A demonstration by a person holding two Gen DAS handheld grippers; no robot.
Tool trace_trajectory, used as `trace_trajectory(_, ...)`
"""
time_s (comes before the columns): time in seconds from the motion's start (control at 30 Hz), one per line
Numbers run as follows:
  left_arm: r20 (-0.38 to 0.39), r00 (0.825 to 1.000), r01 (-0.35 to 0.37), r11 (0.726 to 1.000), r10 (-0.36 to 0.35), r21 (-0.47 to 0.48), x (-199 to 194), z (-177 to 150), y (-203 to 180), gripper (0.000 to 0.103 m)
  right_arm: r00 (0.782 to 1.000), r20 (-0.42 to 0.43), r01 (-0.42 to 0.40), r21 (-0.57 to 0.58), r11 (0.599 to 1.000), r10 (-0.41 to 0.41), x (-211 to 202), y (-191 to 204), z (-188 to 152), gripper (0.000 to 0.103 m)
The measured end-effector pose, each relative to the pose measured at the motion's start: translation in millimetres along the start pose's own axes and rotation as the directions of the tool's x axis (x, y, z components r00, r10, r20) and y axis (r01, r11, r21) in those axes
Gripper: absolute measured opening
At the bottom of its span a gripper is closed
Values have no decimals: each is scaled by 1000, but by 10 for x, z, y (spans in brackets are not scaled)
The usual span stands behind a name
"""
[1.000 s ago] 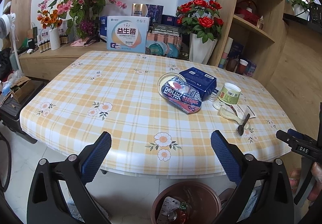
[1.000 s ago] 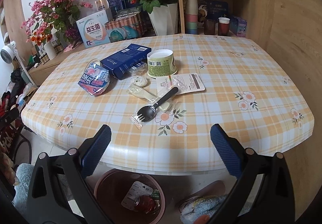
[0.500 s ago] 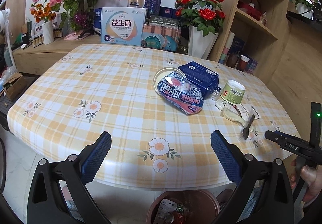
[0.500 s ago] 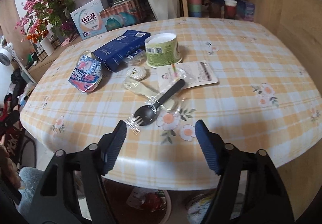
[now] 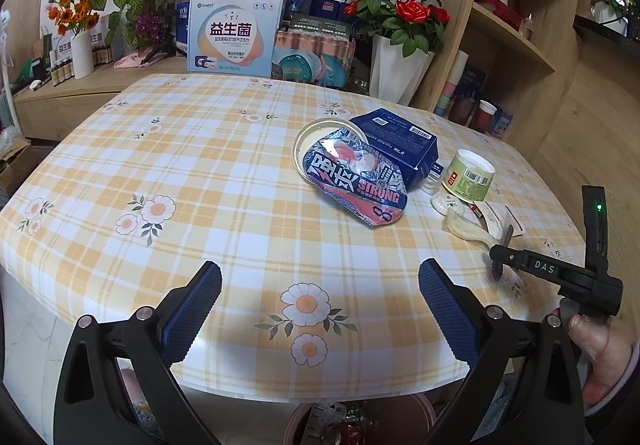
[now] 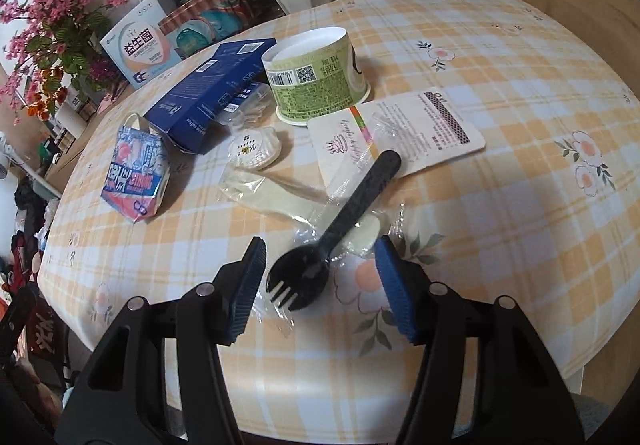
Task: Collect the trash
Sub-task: 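Close the right tool on the wrapped black fork, then grasp the blue-and-white snack bag with the left tool while the right tool holds the fork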
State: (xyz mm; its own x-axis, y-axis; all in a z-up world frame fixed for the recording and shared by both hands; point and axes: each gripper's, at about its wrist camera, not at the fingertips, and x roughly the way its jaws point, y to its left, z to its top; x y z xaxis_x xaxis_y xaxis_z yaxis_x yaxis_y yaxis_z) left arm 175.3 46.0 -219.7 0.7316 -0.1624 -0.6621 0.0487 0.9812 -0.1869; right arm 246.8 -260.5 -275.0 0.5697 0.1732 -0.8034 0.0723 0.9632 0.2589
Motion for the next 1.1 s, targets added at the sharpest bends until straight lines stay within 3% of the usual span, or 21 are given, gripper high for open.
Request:
trace_trajectory(0.2,-14,1000,11,1000,-11,-6,55,-24,-16,96,996,4,86,-57,995,-86,98,105,45,56)
trace_trajectory(0.27,-16,1000,14,1000,-14,-6,63,-34,-23,96,994,7,110,-65,992,-110,96,99,41,47)
trace_trajectory(0.33,-17,1000,15,1000,-15,-7,60,-41,-24,96,995,0,98,-52,994,-99,69,44,31,31)
trace_trajectory(0.43,-16,1000,17,1000,-17,-9,57,-40,-30,96,998,1,62,-23,998,-62,-3,-38,-7,23)
trace_trajectory(0.6,-21,999,38,999,-38,-3,53,-33,-96,92,999,43,-14,16,1000,13,-205,-161,-68,18)
trace_trajectory(0.93,-51,997,59,997,-61,-42,121,24,-129,91,991,103,-80,3,997,80,-419,-204,-39,17)
trace_trajectory(1.0,-58,996,65,996,-69,-55,151,48,-130,89,990,107,-89,-1,996,89,-430,-213,-26,17)
trace_trajectory(1.1,-83,991,99,990,-107,-97,272,102,-121,77,989,112,-100,-6,995,100,-423,-223,-13,16)
